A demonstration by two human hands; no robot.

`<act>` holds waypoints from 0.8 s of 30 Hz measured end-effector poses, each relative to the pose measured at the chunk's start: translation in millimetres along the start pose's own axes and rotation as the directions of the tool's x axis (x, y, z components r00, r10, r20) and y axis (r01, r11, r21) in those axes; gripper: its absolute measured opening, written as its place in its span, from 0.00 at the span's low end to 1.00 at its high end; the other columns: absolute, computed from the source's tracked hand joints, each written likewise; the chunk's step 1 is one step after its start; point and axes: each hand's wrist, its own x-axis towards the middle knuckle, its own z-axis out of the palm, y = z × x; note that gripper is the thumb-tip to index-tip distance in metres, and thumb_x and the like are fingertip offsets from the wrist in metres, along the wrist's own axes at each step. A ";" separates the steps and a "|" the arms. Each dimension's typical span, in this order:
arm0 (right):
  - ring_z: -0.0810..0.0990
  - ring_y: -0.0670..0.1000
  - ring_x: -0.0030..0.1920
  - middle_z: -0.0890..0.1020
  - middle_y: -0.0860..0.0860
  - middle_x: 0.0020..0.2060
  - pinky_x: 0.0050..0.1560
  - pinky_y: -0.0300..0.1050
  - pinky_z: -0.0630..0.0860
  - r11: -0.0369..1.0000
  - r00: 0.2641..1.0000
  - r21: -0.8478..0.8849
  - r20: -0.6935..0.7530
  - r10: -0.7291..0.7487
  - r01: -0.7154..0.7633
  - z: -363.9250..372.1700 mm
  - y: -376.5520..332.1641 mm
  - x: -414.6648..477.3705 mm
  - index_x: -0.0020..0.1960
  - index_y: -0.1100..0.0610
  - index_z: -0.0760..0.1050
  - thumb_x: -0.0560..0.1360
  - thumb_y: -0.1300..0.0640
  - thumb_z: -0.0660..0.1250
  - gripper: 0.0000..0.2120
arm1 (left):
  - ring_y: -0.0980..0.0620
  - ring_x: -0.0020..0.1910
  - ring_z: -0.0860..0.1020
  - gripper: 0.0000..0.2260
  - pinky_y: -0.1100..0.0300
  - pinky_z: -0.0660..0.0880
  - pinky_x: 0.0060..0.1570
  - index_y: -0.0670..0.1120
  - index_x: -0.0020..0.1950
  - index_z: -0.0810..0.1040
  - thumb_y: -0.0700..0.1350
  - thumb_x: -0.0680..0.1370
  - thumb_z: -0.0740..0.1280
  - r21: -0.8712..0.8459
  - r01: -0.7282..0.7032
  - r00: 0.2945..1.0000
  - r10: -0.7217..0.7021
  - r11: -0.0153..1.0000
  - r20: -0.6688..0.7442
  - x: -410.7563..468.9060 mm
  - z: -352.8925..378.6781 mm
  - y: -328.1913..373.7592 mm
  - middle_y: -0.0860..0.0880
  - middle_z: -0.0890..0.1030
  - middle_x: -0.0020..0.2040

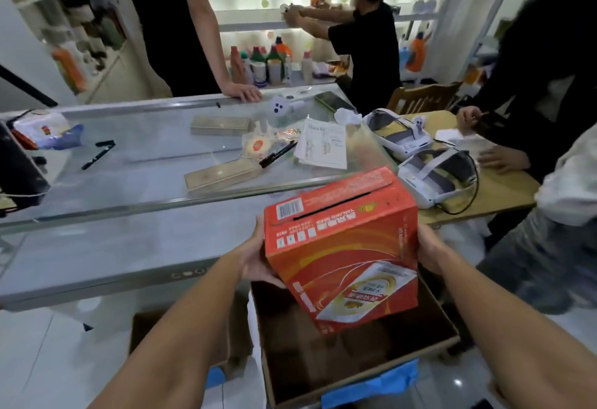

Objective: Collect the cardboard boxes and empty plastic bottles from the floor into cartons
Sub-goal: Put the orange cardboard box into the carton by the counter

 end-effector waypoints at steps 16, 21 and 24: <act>0.39 0.52 0.77 0.43 0.47 0.78 0.72 0.62 0.35 0.323 0.998 -0.946 0.043 0.040 0.028 28.2 51.7 12.3 0.77 0.41 0.43 0.81 0.39 0.42 0.26 | 0.41 0.77 0.38 0.34 0.44 0.41 0.74 0.43 0.78 0.38 0.59 0.82 0.49 0.912 0.359 0.890 0.221 0.197 -0.398 75.9 52.9 -53.5 0.41 0.38 0.78; 0.36 0.53 0.76 0.38 0.49 0.77 0.72 0.62 0.34 0.105 0.997 -0.993 0.050 -0.055 0.055 25.3 74.9 7.4 0.77 0.44 0.37 0.81 0.41 0.42 0.27 | 0.42 0.76 0.35 0.34 0.45 0.38 0.74 0.43 0.78 0.36 0.61 0.82 0.46 0.937 0.349 0.855 0.420 -0.029 -0.306 71.5 50.4 -71.3 0.42 0.36 0.78; 0.35 0.53 0.76 0.38 0.49 0.77 0.72 0.62 0.34 0.092 0.997 -0.995 0.022 -0.072 0.029 21.2 88.2 -2.6 0.77 0.44 0.36 0.81 0.40 0.42 0.28 | 0.43 0.76 0.35 0.33 0.45 0.38 0.74 0.44 0.78 0.36 0.61 0.81 0.45 0.938 0.333 0.862 0.433 -0.091 -0.264 67.7 48.9 -79.7 0.43 0.35 0.78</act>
